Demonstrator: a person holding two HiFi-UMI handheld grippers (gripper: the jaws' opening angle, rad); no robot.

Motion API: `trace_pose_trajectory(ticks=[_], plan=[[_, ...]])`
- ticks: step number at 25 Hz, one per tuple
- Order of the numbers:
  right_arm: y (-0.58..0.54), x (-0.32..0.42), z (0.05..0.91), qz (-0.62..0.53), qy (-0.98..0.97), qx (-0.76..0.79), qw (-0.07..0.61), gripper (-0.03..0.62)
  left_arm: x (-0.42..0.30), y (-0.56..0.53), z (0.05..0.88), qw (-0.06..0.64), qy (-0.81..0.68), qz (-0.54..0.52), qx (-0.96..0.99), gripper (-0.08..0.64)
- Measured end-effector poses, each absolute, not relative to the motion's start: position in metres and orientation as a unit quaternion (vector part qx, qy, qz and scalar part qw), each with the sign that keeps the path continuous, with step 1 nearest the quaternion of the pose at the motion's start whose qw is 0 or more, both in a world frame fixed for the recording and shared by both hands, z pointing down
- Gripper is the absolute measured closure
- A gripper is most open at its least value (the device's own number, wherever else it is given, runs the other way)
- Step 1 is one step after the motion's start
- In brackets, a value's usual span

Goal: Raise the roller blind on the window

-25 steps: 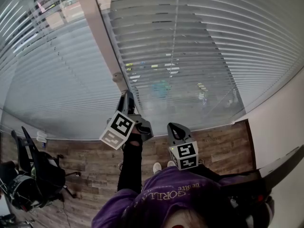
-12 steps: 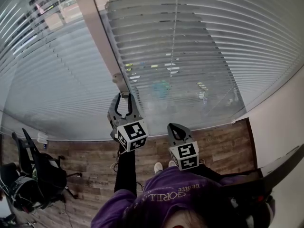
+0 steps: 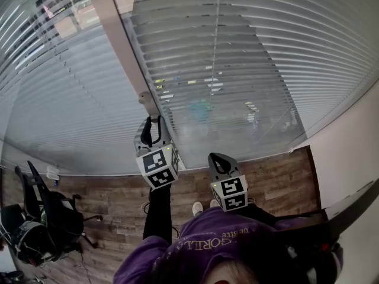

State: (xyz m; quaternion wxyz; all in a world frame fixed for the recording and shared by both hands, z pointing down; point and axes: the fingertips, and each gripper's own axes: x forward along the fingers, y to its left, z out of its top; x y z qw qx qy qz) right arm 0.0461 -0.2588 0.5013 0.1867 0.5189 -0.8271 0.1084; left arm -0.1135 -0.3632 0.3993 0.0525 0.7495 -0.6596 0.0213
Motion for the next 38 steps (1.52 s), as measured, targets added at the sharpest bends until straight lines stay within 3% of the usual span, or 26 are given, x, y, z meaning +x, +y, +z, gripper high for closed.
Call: trace_pose_trajectory(ticks=[8,12,16,24,27,35,38], plan=[[-0.258,0.045,0.500,0.107,-0.828,0.518,0.185,0.595,-0.119,-0.365,0.403,0.250,-0.616,-0.150,0.732,0.437],[-0.258,0.046,0.500,0.107,-0.827,0.519,0.186,0.597,-0.122,-0.365,0.404,0.298,-0.597,-0.198,0.718,0.436],[-0.258,0.047,0.500,0.107,-0.827,0.520,0.185,0.597,-0.119,-0.365,0.403,0.222,-0.621,-0.139,0.739,0.436],[-0.256,0.047,0.501,0.109,-0.826,0.520,0.186,0.595,-0.108,-0.361,0.403,-0.087,-0.667,0.141,0.727,0.434],[-0.255,0.045,0.501,0.111,-0.826,0.520,0.187,0.595,-0.107,-0.361,0.402,-0.137,-0.663,0.187,0.712,0.436],[-0.255,0.047,0.499,0.109,-0.824,0.524,0.185,0.597,-0.114,-0.360,0.397,0.029,-0.666,0.042,0.744,0.436],[-0.257,0.048,0.499,0.110,-0.824,0.525,0.183,0.597,-0.118,-0.361,0.399,0.129,-0.661,-0.045,0.738,0.436]])
